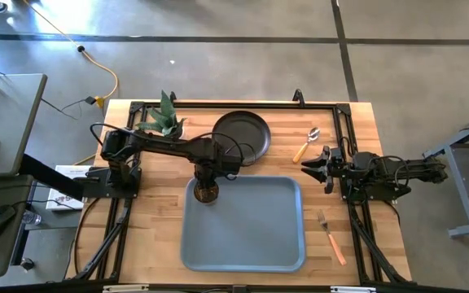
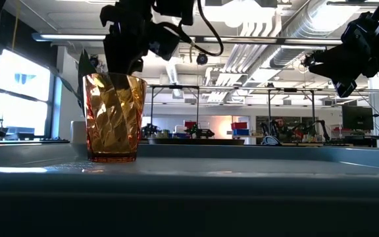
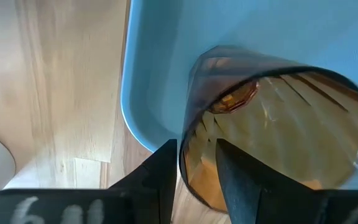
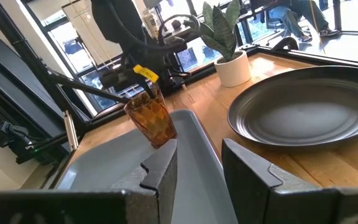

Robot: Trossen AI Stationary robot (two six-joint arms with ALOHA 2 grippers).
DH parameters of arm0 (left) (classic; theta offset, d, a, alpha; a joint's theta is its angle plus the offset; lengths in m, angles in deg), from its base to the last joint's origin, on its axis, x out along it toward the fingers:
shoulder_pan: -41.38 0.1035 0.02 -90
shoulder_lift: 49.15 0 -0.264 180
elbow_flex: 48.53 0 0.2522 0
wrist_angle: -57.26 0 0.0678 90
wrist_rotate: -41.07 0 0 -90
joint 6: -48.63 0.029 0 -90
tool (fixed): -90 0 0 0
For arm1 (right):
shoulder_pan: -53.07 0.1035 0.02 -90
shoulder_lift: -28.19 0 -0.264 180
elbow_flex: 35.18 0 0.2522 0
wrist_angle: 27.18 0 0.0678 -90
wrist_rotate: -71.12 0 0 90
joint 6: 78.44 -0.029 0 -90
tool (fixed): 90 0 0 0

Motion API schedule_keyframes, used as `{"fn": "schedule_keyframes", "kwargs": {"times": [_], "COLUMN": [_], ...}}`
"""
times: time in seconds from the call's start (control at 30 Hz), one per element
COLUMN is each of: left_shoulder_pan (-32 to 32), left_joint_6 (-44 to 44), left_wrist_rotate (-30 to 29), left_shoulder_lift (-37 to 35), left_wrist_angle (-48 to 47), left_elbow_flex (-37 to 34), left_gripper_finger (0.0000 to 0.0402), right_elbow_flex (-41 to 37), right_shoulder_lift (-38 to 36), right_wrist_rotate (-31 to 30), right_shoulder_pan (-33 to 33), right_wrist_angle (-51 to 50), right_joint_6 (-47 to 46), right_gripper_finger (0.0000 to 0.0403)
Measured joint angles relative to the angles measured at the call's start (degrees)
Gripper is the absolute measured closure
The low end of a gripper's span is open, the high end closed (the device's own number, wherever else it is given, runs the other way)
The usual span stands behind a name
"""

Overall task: Pick and place plate/cup/fork/spoon on tray
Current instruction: Put the yellow fork to the middle right on the blue tray

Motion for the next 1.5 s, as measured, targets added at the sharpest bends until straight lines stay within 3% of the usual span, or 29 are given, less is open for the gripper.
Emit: {"fn": "schedule_keyframes", "kwargs": {"times": [0.5,1.13,1.5], "left_shoulder_pan": [0.3,2.8,9.3], "left_joint_6": [0.0,0.0,0.0], "left_wrist_rotate": [-0.3,-1.1,-1.8], "left_shoulder_lift": [-7.1,-22.4,-31.1], "left_wrist_angle": [-0.3,0.8,17.6], "left_elbow_flex": [0.0,0.0,0.0], "left_gripper_finger": [0.03,0.03,0.03], "right_elbow_flex": [0.0,0.0,0.0], "right_shoulder_lift": [0.0,0.0,0.0], "right_wrist_rotate": [0.0,0.0,-0.6], "right_shoulder_pan": [0.0,0.0,0.0], "right_wrist_angle": [0.0,0.0,0.0], "right_joint_6": [0.0,0.0,0.0], "right_gripper_finger": [0.0286,0.0286,0.0286]}}
